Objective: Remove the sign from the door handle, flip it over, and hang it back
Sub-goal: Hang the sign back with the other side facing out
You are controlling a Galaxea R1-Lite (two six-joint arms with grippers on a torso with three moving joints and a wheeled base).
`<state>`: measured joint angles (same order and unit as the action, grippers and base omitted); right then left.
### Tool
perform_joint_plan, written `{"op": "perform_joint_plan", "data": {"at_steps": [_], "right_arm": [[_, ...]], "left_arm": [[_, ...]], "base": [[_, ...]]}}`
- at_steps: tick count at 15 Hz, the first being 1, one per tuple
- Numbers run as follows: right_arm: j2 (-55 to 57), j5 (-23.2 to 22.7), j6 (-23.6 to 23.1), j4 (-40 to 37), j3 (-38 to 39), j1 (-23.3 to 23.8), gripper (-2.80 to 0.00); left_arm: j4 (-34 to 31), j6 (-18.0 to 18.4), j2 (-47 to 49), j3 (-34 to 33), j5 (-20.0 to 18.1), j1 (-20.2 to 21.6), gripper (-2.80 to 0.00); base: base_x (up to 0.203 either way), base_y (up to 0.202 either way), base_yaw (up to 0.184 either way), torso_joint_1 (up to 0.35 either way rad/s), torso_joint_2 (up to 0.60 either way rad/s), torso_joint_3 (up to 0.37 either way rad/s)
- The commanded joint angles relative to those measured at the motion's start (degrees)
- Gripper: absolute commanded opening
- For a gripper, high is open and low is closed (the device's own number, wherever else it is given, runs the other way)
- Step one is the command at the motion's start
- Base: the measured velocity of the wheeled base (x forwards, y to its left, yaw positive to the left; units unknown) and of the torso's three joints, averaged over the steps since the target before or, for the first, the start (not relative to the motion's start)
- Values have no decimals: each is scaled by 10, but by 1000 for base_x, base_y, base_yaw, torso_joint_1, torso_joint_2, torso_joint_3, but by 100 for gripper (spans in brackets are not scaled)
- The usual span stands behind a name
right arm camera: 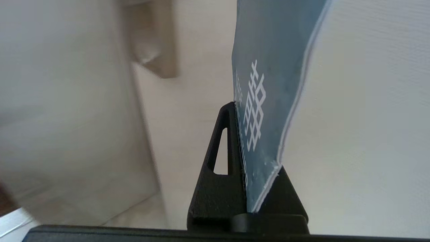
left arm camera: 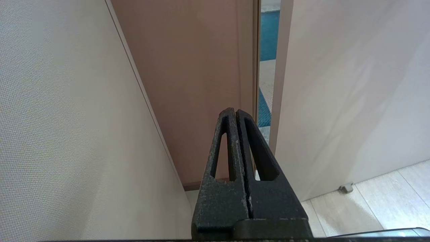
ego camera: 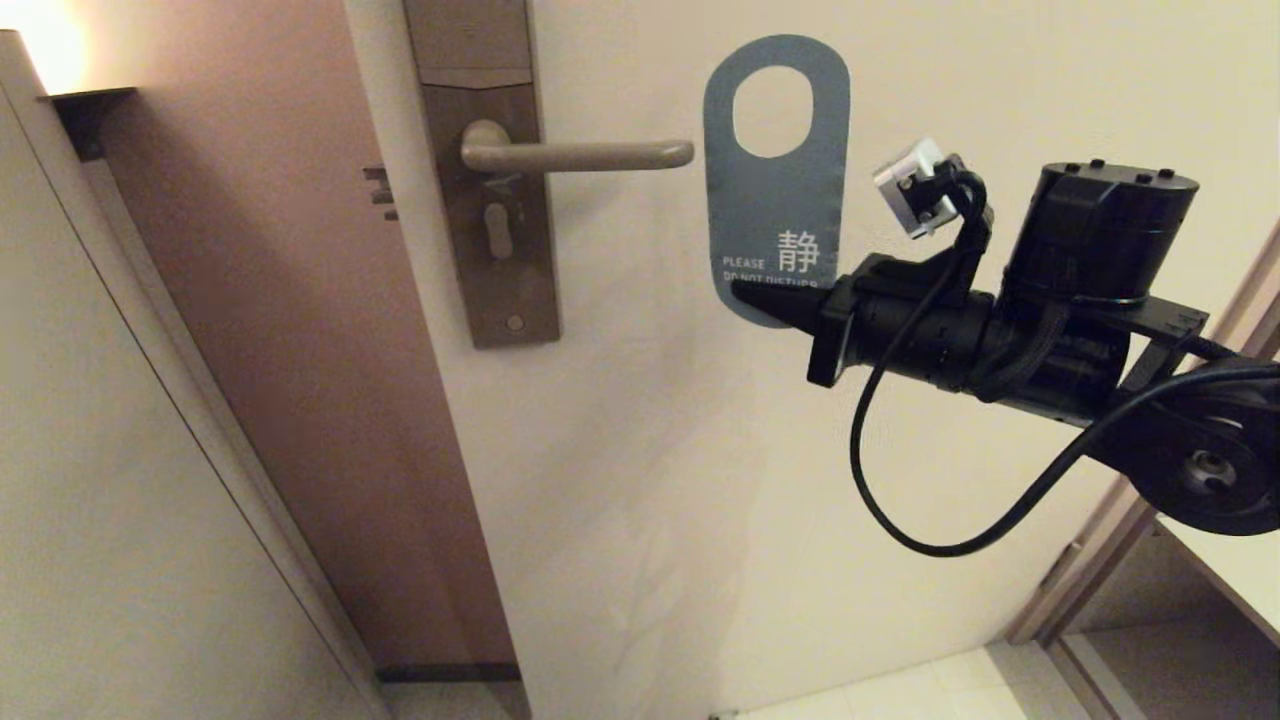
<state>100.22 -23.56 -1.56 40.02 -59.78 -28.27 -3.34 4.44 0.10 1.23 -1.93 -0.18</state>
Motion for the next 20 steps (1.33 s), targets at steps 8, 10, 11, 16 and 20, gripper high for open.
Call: {"op": "perform_joint_plan", "data": {"at_steps": [8, 10, 11, 16, 20], "right_arm": [[-11, 107, -5, 2, 2, -29, -280], [-15, 120, -5, 2, 4, -41, -280], [-16, 130, -5, 2, 5, -47, -280], [-14, 163, -5, 4, 19, -69, -280], [-12, 194, -5, 4, 21, -84, -280]], "left_arm": [[0, 0, 1, 0, 0, 0, -280], [0, 0, 1, 0, 0, 0, -280], [0, 0, 1, 0, 0, 0, -280], [0, 0, 1, 0, 0, 0, -280], [0, 0, 1, 0, 0, 0, -280]], "base": [[0, 0, 0, 0, 0, 0], [0, 0, 0, 0, 0, 0], [0, 0, 0, 0, 0, 0], [0, 0, 0, 0, 0, 0], [0, 0, 0, 0, 0, 0]]}}
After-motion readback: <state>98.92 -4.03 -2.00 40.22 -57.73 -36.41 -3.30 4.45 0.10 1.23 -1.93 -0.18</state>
